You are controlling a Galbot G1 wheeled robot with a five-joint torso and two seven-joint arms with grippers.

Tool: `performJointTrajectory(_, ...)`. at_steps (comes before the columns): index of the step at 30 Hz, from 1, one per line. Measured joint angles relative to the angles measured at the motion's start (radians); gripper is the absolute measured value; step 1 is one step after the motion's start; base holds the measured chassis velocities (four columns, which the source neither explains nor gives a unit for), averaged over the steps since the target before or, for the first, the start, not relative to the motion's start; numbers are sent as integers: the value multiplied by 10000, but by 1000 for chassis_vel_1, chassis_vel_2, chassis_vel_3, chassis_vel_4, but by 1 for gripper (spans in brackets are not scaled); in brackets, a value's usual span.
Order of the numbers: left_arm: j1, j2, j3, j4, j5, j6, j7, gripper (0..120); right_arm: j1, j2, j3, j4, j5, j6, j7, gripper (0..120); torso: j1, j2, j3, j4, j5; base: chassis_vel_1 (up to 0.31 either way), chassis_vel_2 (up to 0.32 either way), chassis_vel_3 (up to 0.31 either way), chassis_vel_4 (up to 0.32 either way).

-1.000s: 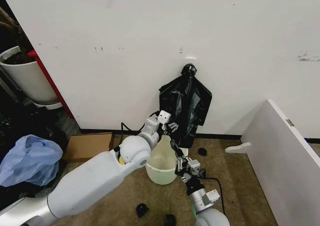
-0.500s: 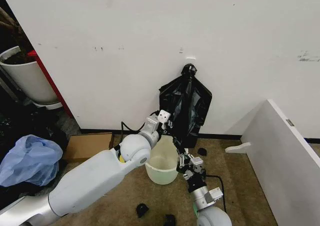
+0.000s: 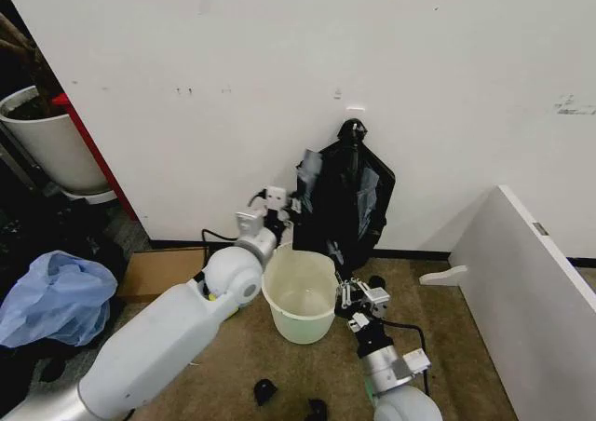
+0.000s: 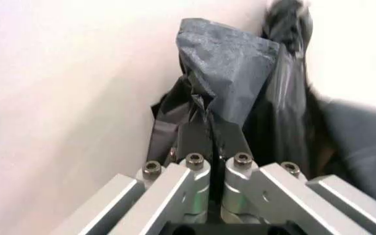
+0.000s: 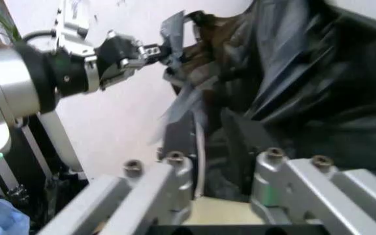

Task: Place the garbage bag over the trash bin.

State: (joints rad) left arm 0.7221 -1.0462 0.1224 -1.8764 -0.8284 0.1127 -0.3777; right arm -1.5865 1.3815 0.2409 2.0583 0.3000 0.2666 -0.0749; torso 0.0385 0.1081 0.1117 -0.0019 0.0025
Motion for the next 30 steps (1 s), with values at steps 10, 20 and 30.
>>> performJointTrajectory(10, 694, -39, -387, -196, 35, -172, 14, 0, 82, -351, 593, 945, 1851, -850, 299, 52, 0, 0, 0, -1, 0, 0, 0, 0, 0)
performJointTrajectory(20, 681, -102, -257, -205, 46, -108, 5, 0, 2310, -544, 472, -654, 3220, -2061, 810, 90, 1, 2, 1, -1, 0, 0, 0, 0, 0)
performJointTrajectory(30, 802, -157, -224, -294, 144, -62, -8, 0, 3638, -209, 342, -1653, 3509, -2622, 2037, 85, 2, 2, 1, -1, 0, 0, 0, 0, 0)
